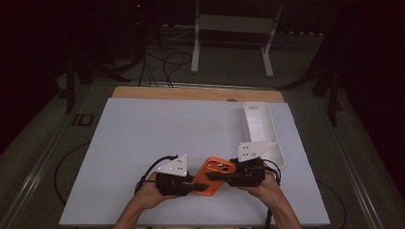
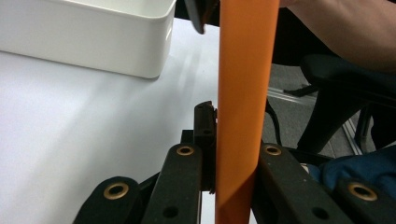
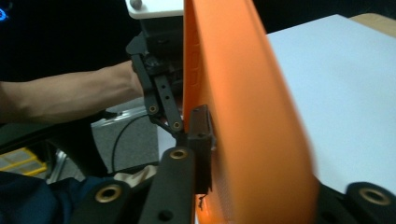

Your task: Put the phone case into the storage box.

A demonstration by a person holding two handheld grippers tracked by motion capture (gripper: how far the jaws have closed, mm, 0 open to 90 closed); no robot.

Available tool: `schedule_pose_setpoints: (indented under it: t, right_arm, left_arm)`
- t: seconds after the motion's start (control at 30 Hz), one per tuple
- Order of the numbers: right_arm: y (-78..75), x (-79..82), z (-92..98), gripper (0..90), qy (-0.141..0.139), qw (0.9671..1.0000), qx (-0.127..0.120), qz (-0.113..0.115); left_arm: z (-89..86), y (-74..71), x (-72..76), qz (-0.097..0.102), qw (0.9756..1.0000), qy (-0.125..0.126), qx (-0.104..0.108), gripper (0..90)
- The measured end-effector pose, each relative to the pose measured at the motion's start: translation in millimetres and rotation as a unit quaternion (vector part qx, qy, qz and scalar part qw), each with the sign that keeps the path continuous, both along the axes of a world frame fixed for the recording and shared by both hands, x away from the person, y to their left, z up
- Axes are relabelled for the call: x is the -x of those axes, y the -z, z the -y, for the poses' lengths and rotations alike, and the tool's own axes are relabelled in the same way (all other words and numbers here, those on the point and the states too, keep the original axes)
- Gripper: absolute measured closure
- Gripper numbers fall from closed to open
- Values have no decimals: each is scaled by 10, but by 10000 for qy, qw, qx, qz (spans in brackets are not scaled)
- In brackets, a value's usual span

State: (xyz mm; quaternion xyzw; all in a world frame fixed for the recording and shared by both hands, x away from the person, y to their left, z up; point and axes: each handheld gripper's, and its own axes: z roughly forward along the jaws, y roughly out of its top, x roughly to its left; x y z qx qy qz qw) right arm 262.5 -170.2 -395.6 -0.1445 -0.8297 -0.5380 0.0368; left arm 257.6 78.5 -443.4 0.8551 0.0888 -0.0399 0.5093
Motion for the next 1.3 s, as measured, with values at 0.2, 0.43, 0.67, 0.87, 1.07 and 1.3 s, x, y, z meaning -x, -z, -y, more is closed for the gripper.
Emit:
schedule_pose_setpoints:
  t: [0.2,0.43,0.67,0.87,1.07,1.3]
  right_arm:
    - [-1,-5,-11,632,312,9994,141,98]
    - [25,-26,-27,313,787,9964,313,7]
    - [18,-13,-26,173,1225,9915,422,128]
    - [16,7,-20,138,1420,9884,512,181]
    - [16,32,-24,134,1612,9849,576,278]
    - [22,41,-12,126,1750,9826,560,272]
  left_arm:
    - [-13,3,8,128,9997,-196,-25,862]
    - [-30,-10,5,232,9989,-411,5,862]
    - [-71,-37,1,304,9977,-610,19,862]
    - [-92,-48,-5,375,9955,-874,5,861]
    - [-92,-53,6,451,9926,-1124,6,861]
    - [-104,-60,9,560,9861,-1566,-30,860]
